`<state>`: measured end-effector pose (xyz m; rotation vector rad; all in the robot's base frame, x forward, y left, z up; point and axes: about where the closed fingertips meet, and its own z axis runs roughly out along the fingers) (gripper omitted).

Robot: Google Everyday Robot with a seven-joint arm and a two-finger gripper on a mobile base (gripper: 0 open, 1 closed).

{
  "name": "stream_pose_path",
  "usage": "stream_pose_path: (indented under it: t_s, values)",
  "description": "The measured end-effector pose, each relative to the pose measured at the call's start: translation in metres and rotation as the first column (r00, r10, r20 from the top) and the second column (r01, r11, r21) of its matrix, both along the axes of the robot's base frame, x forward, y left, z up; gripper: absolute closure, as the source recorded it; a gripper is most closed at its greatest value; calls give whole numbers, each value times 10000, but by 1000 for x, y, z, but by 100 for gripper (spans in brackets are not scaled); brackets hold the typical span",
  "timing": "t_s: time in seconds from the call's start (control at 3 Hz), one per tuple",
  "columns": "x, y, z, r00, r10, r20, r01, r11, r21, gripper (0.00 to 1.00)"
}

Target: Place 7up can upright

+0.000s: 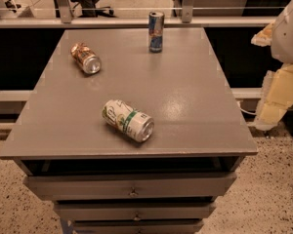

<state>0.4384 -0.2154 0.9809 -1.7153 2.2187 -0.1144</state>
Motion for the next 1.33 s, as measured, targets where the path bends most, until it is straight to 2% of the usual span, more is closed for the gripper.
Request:
stream_pose_path:
  t_s: [0.33, 0.67, 1.0, 1.33]
  values:
    - [2, 7, 1, 10000, 27, 73, -28, 9999, 104, 0]
    - [15, 37, -12, 9998, -179, -70, 182, 9989, 432, 0]
    - [42, 95, -42, 9974, -503, -524, 546, 9949, 843, 0]
    - [68, 148, -80, 9864, -1153, -1172, 1279, 9861, 1063, 0]
